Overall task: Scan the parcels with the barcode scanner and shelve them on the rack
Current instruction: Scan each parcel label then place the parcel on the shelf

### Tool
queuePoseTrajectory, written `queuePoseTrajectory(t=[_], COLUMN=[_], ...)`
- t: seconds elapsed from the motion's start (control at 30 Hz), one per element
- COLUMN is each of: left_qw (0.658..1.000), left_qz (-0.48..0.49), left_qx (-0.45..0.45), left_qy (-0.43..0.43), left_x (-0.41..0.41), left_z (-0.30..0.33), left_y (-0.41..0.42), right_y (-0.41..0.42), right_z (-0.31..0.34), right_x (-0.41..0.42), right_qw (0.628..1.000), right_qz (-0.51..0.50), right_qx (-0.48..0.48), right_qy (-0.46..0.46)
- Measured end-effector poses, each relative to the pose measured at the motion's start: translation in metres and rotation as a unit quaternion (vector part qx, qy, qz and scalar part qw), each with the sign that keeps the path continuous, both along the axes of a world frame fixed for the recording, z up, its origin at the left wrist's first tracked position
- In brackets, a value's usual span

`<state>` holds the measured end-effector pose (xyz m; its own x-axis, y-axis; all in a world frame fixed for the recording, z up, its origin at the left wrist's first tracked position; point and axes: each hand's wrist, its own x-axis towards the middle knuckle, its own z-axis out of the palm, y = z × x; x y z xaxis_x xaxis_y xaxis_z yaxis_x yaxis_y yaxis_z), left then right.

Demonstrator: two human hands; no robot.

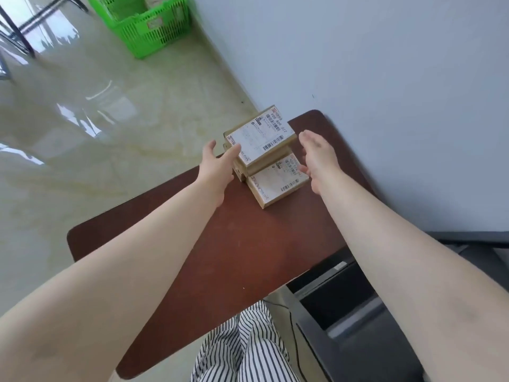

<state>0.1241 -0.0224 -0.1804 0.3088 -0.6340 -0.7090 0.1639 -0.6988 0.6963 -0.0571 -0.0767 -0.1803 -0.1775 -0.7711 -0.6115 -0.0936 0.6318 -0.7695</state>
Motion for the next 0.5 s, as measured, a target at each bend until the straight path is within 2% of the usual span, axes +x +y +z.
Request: queuePoseTrajectory(t=[0.27, 0.5], left_qw=[1.0, 0.999], left_qz=[-0.016, 0.017], left_qx=[-0.017, -0.034], left_qy=[-0.006, -0.003], left_x=[-0.006, -0.019], left_z=[-0.029, -0.019], left_y=[-0.021, -0.002], right_y=[-0.02, 0.002], right_z=[-0.036, -0.026], right_x=[0.011, 0.008], right_qw=[0.998, 0.998], right_qz=[0.055, 0.012], right_qx=[-0.008, -0.039], right_qy=[0.004, -0.038])
